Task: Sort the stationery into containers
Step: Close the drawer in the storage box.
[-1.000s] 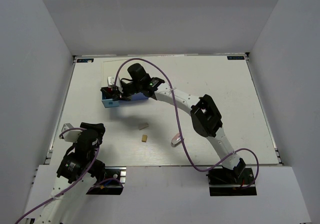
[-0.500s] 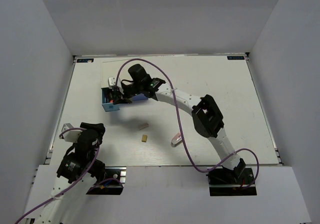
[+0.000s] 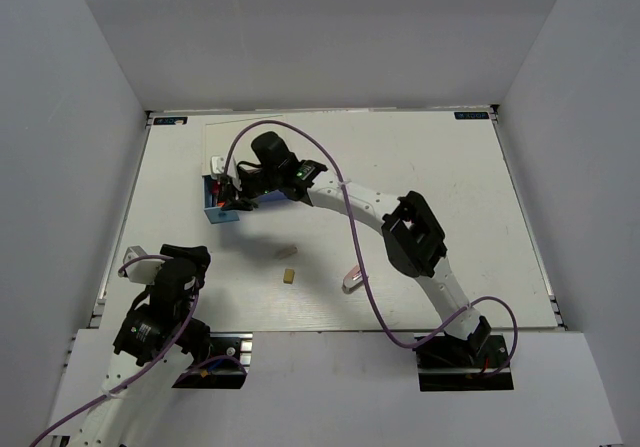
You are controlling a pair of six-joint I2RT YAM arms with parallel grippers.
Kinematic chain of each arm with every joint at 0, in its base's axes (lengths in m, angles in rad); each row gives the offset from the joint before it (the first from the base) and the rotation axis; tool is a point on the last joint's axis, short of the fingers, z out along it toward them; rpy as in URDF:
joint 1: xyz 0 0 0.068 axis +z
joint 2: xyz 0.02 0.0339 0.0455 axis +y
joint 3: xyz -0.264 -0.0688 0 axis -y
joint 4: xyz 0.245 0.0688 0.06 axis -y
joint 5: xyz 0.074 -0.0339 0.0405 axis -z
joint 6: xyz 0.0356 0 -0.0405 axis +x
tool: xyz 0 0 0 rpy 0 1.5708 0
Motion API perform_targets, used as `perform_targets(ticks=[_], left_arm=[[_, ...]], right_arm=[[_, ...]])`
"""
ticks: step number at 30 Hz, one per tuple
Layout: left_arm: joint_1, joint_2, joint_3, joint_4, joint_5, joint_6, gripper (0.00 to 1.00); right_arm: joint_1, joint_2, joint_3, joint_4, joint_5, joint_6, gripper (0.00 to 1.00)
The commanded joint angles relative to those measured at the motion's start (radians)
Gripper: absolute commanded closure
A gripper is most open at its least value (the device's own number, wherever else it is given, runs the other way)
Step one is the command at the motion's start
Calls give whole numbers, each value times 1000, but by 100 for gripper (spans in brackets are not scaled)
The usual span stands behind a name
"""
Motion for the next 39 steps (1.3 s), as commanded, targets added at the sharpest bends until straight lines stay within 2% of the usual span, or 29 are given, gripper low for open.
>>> perform_targets(ticks=[1, 3, 11, 18, 20, 22, 23, 24, 25, 26, 27, 29, 34, 39], left_arm=[[-1, -3, -5, -4, -16, -11, 24], [-1, -3, -5, -4, -16, -11, 24], [-1, -13, -5, -4, -16, -11, 24], [-1, -13, -5, -4, -7, -11, 24], [-1, -13, -14, -4, -7, -11, 24], [-1, -13, -14, 26, 3, -2, 30], [-1, -13, -38, 45, 15, 7, 37], [-1, -1, -49, 101, 33, 31, 46], [-1, 0, -75, 141, 42, 45, 61], [-1, 33, -87, 183, 64, 61, 67], [-1, 53, -98, 274, 64, 90, 73], [-1, 137, -114, 358, 78, 108, 77], [8, 324, -132, 598, 101, 163, 77], [8, 409, -132, 752, 135, 214, 69]], right_arm=[[2, -46, 6, 77, 80, 19, 69], [2, -24, 45, 78, 120, 20, 77], [4, -12, 51, 150, 254, -6, 78], [-1, -41, 5, 228, 249, -21, 63], [-2, -72, -33, 280, 222, -18, 63], [-6, -110, -90, 311, 208, -7, 63], [-6, -130, -116, 337, 206, -6, 67], [-9, -136, -130, 340, 209, -4, 81], [-7, -168, -139, 339, 211, 16, 91], [-13, -174, -145, 331, 219, 20, 99], [-19, -185, -164, 328, 229, 36, 100], [-36, -233, -185, 318, 243, 71, 100], [-105, -361, -283, 255, 252, 85, 100], [-185, -469, -358, 143, 260, 85, 100]])
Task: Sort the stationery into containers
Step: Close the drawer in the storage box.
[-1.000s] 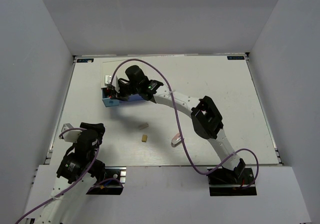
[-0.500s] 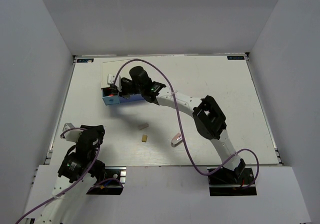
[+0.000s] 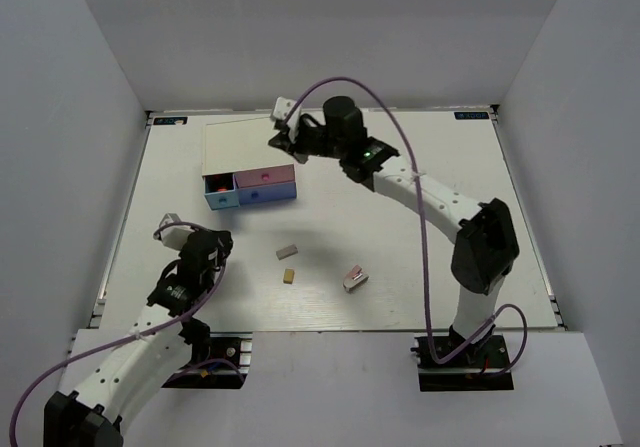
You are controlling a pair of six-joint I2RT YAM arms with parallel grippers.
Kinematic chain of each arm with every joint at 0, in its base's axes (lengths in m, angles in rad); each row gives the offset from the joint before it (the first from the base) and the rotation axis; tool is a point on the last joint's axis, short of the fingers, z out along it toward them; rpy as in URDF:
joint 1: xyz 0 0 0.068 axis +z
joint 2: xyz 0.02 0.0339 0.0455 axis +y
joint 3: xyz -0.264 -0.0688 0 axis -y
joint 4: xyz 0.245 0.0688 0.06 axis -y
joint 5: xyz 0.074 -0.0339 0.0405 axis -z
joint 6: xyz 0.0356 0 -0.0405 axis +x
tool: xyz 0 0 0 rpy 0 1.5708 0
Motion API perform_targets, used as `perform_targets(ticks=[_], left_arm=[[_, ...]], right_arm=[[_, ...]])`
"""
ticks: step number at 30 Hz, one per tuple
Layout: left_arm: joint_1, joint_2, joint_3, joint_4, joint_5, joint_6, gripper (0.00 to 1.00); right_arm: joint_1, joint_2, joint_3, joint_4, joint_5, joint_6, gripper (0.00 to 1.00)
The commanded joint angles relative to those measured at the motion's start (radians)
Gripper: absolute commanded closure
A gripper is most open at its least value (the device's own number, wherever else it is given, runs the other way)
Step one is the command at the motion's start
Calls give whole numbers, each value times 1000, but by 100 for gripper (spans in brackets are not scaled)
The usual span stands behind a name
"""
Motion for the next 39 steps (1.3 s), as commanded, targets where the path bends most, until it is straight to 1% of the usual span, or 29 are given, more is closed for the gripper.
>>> perform_targets(ticks=[1, 2, 3, 5, 6, 7, 8, 9, 11, 12, 14, 15, 20, 24, 30, 32, 39], left_arm=[[7, 25, -4, 191, 38, 54, 67], [7, 45, -4, 201, 39, 54, 63], [7, 56, -4, 210, 39, 54, 61], [7, 81, -4, 251, 51, 65, 59], [7, 114, 5, 262, 51, 65, 55], [7, 134, 17, 271, 51, 65, 51], [7, 156, 18, 280, 40, 65, 49], [7, 179, 34, 296, 40, 65, 49], [7, 249, 64, 308, 11, 54, 49], [16, 271, 83, 317, 0, 54, 49], [16, 324, 103, 343, 0, 54, 49], [16, 340, 120, 343, -10, 54, 49], [25, 394, 175, 354, -67, 22, 49], [34, 441, 220, 318, -121, 13, 49], [67, 505, 258, 317, -130, 13, 50], [76, 521, 258, 328, -121, 13, 50], [116, 567, 268, 360, -89, 13, 50]], right_arm=[[-70, -107, -36, -86, 14, 17, 100], [-82, -121, -48, -123, 20, 18, 100], [-108, -152, -97, -134, 17, 23, 100], [-141, -204, -139, -132, 14, 24, 100], [-173, -235, -206, -132, 12, 26, 99], [-184, -253, -226, -132, 11, 27, 99], [-194, -269, -281, -132, 6, 27, 99], [-216, -314, -298, -132, 5, 27, 98], [-245, -342, -328, -132, 2, 27, 98], [-268, -379, -373, -134, -3, 29, 98], [-285, -400, -422, -138, -9, 29, 96], [-308, -422, -436, -140, -12, 27, 96], [-345, -497, -531, -135, -15, 35, 95], [-389, -531, -573, -132, -23, 50, 93], [-429, -568, -621, -134, -38, 64, 93], [-443, -577, -633, -132, -40, 67, 92], [-472, -591, -657, -132, -49, 75, 92]])
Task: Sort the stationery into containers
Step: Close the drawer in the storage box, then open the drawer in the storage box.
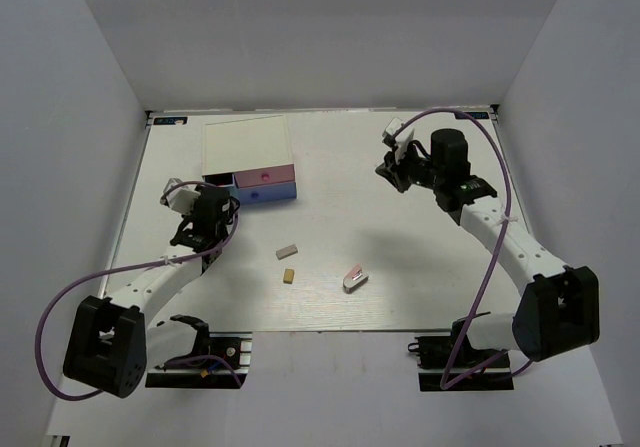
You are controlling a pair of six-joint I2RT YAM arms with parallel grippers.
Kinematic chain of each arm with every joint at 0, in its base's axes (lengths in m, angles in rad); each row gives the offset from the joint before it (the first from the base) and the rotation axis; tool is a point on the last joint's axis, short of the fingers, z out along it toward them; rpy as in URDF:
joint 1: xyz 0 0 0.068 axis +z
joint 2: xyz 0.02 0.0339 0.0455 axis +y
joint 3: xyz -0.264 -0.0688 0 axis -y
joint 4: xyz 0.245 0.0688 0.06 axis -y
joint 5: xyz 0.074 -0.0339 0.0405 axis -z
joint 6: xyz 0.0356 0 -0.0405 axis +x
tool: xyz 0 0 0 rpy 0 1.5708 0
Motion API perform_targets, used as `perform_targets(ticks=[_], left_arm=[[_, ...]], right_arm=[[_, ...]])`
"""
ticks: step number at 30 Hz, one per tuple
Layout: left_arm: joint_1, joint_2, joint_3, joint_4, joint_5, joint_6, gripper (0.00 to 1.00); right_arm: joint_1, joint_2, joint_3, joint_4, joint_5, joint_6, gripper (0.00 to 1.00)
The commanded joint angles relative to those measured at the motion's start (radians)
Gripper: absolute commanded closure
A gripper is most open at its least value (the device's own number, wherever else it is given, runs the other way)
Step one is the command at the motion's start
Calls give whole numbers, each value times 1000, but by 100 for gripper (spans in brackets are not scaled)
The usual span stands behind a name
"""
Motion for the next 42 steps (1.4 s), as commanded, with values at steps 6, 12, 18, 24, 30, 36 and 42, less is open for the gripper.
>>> perform_targets(ticks=[6, 12, 18, 24, 30, 36, 42], left_arm=[[62, 55, 79, 60, 39, -3, 50], [102, 133, 132, 81, 79, 6, 50], [120, 170, 152, 101, 111, 15, 50], [120, 107, 102, 83, 202, 51, 50], [111, -75, -79, 124, 422, 190, 44], [111, -47, -112, 250, 699, 374, 18], [111, 122, -4, 294, 742, 417, 57]], right_arm=[[-31, -39, -28, 14, -30, 21, 85], [-46, -45, -46, 14, -30, 21, 81], [-57, -54, -60, 13, -30, 19, 75], [-57, -57, -66, 9, -46, 1, 10], [-63, -47, -109, 42, -58, 48, 10], [-75, -7, -101, 45, -150, 77, 50], [-86, 13, -89, 8, -181, 68, 94]])
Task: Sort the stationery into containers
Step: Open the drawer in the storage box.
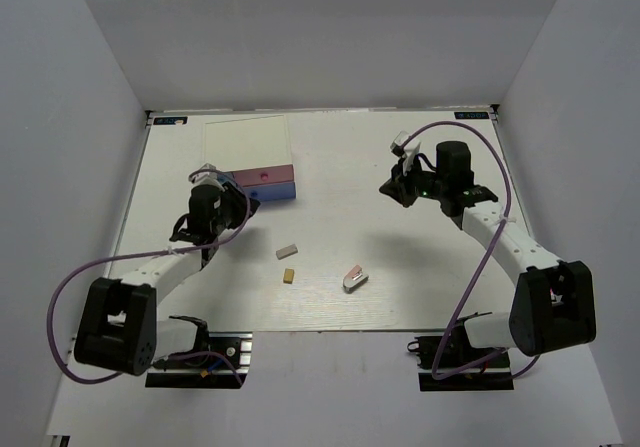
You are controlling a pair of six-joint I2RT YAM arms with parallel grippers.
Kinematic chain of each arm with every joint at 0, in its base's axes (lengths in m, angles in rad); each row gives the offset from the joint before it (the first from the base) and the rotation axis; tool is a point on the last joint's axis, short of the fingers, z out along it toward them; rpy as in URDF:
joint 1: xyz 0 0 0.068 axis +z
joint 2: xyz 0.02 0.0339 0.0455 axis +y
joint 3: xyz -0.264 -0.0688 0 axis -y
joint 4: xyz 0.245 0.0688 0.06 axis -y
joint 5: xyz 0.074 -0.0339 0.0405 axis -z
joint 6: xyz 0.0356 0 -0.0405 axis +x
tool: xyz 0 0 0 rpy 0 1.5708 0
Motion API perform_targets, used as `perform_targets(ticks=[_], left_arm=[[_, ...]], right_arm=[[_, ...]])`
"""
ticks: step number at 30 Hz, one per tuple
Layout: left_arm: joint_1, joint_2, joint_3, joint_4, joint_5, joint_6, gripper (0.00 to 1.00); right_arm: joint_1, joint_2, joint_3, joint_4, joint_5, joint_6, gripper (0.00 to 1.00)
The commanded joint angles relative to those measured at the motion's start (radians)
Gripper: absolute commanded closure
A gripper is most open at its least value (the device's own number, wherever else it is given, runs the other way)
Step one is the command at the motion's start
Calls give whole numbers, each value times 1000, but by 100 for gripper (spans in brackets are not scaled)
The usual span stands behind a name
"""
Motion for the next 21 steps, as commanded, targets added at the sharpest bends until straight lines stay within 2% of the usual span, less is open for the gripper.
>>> perform_targets(ticks=[1, 3, 5, 14, 21], left_arm=[[-1, 64, 84, 76, 76, 62, 57], [-1, 98, 106, 101, 86, 47, 57], [-1, 146, 143, 134, 86, 25, 45], [-10, 265, 236, 192, 91, 5, 41], [-10, 288, 224, 258, 53, -38, 43]], right_arm=[[-8, 2, 19, 3, -45, -5, 93], [-11, -4, 17, 0, -44, -8, 89], [-15, -8, 0, 1, -41, -12, 88], [-31, -24, -15, 14, -33, -12, 88], [-34, -10, -9, 15, -38, -9, 87]])
